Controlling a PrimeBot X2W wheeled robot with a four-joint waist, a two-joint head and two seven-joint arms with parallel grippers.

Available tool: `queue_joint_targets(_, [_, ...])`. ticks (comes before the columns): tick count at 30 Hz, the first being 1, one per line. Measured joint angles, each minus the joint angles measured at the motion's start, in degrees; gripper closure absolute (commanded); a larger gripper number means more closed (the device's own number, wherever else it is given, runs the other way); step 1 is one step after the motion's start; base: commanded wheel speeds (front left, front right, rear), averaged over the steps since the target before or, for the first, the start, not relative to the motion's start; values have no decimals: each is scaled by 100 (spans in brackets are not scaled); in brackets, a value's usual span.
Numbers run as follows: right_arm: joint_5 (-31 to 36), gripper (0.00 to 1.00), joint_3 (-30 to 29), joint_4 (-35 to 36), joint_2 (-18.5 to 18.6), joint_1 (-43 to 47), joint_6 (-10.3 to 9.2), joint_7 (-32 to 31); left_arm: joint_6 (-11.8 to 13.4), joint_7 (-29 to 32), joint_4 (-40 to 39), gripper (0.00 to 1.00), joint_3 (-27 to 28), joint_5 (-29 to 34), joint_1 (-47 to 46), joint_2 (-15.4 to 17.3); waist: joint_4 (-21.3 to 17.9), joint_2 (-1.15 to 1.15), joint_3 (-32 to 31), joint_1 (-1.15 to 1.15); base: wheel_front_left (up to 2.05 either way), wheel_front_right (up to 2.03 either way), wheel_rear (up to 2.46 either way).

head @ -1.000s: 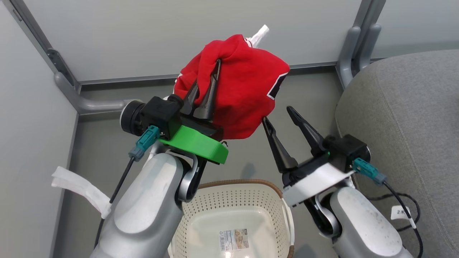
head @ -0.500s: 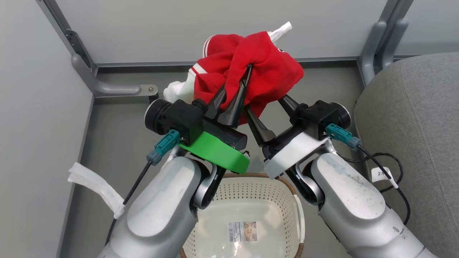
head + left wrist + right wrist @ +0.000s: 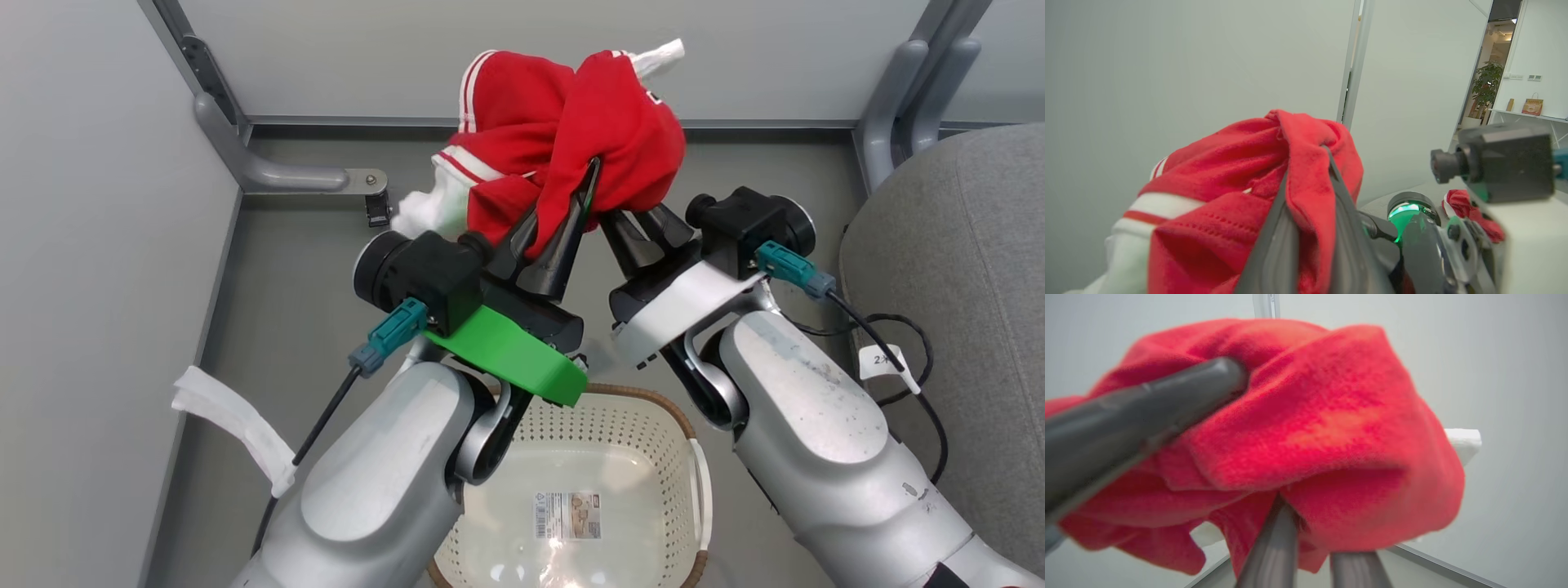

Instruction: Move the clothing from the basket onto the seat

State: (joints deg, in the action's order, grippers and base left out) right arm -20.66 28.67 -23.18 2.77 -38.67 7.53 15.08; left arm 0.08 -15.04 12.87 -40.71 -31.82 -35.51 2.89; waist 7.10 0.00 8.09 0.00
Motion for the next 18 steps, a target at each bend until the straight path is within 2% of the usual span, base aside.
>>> queue_joint_targets(4, [34,100,-180,51,0,37,0,0,87,0,-63,100,119,73,0,-1,3,0,24,0,0,0,0])
queue_joint_targets(5, [64,100,-223,76,0,63,0,0,93,0,-64,95,144,120,3,0,-8,0,26,0,0,0,0])
queue_joint_targets(6, [74,100,-269,102,-3,88,0,1,93,0,-66,74,165,159,17,-1,-24,0,26,0,0,0,0])
queue_joint_targets(7, [101,100,-304,124,-5,108,0,0,92,0,-74,15,177,172,36,-2,-41,0,26,0,0,0,0])
queue_joint_targets(8, [115,100,-359,151,-5,141,0,0,92,-1,-74,0,199,185,71,-2,-65,0,25,0,0,0,0])
queue_joint_targets(18, [386,100,-991,586,2,542,-1,0,-16,-1,114,0,466,572,370,-2,-528,0,-7,0,0,0,0])
